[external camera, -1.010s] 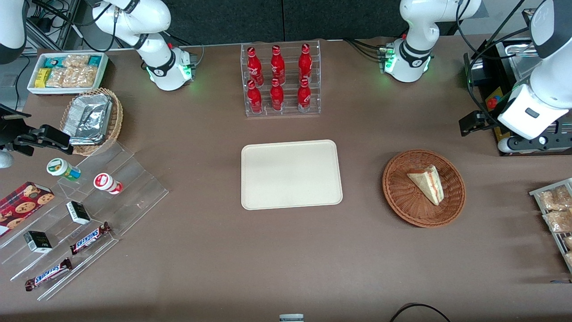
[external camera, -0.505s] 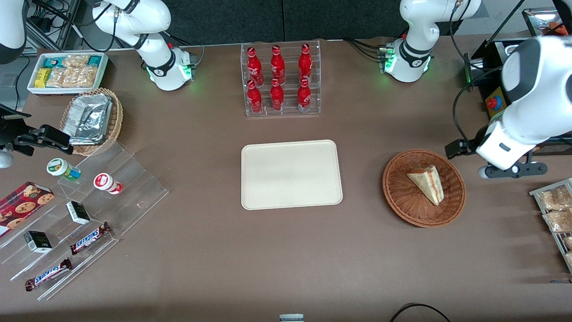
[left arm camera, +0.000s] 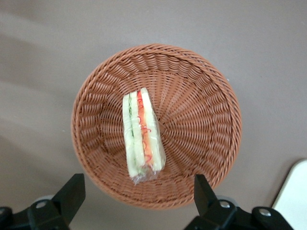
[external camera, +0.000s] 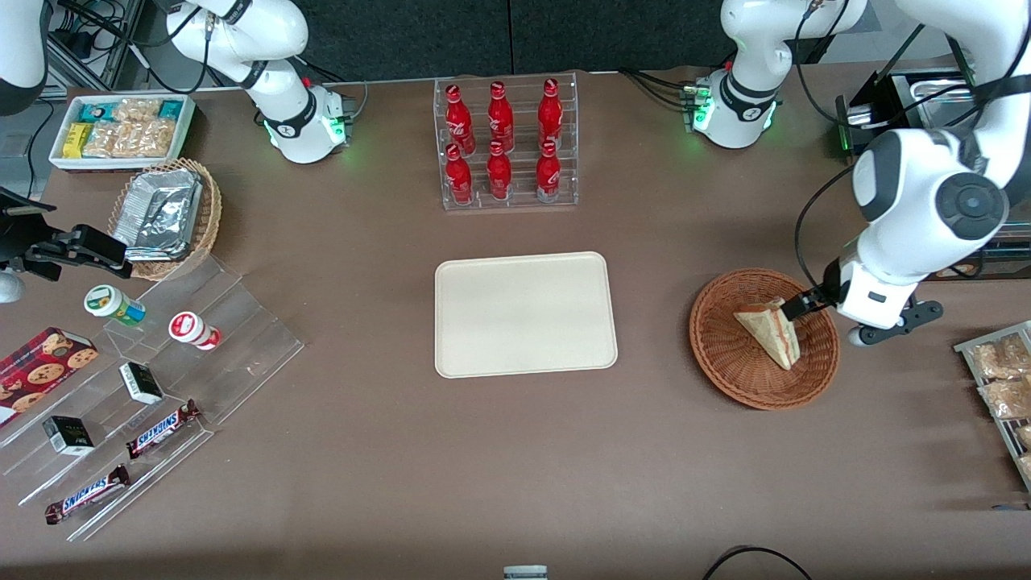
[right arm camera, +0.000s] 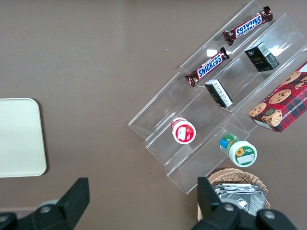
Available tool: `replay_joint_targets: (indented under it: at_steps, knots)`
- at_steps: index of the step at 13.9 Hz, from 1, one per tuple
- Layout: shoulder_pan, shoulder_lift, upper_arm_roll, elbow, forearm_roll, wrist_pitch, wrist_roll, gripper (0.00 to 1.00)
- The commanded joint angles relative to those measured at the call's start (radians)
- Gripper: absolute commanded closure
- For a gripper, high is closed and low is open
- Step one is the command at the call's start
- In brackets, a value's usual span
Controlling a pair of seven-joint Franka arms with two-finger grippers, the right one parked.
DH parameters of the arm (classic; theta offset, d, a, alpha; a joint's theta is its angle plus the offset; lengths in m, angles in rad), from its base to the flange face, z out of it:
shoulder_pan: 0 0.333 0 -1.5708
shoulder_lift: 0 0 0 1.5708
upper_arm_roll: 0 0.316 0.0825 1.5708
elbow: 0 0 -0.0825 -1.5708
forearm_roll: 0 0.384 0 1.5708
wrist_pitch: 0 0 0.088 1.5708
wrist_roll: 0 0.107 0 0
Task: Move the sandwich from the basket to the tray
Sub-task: 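Close the left gripper on the wrapped triangular sandwich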
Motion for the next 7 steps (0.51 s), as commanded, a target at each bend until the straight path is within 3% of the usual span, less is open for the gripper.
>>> replay_joint_targets:
  at_steps: [1, 7]
  knots:
    - [0.015, 0.001, -0.008, -0.082, -0.005, 0.108, -0.129, 0.0]
    - [0.019, 0.062, -0.006, -0.175, -0.005, 0.28, -0.181, 0.0]
